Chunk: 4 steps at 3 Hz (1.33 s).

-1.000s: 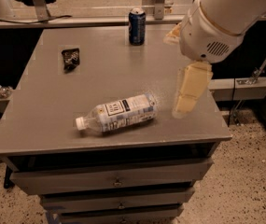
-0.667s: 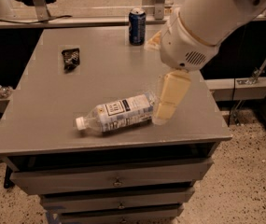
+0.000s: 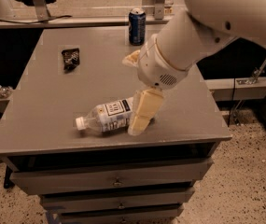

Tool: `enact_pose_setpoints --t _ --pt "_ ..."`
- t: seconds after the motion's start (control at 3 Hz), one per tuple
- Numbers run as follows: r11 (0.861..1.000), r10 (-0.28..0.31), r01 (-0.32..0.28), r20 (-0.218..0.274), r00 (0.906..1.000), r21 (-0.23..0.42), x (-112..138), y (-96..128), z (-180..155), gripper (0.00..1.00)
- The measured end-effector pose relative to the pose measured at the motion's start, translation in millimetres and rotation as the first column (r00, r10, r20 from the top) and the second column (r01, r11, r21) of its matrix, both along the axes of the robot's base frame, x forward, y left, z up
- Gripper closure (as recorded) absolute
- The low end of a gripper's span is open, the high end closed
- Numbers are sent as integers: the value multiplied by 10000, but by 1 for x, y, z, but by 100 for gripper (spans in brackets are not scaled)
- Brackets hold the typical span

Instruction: Move blue plastic bottle near pepsi can

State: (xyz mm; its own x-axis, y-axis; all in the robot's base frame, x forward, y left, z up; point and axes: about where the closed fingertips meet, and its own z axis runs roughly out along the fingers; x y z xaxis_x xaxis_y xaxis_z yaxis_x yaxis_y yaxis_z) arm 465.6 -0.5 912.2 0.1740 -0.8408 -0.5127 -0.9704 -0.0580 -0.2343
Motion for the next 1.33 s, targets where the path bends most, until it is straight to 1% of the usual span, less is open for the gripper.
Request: enact_pose_setpoints --t 0.33,0.67,1.0,1.33 --pt "10000 -27 27 -40 10000 77 12 5 -23 0" --pt "10000 -97 96 -119 9999 -22 20 5 -42 0" --pt "9994 -302 297 -261 9992 -188 27 3 -62 16" --pt "9980 -566 554 -374 9977 -300 30 0 -74 38"
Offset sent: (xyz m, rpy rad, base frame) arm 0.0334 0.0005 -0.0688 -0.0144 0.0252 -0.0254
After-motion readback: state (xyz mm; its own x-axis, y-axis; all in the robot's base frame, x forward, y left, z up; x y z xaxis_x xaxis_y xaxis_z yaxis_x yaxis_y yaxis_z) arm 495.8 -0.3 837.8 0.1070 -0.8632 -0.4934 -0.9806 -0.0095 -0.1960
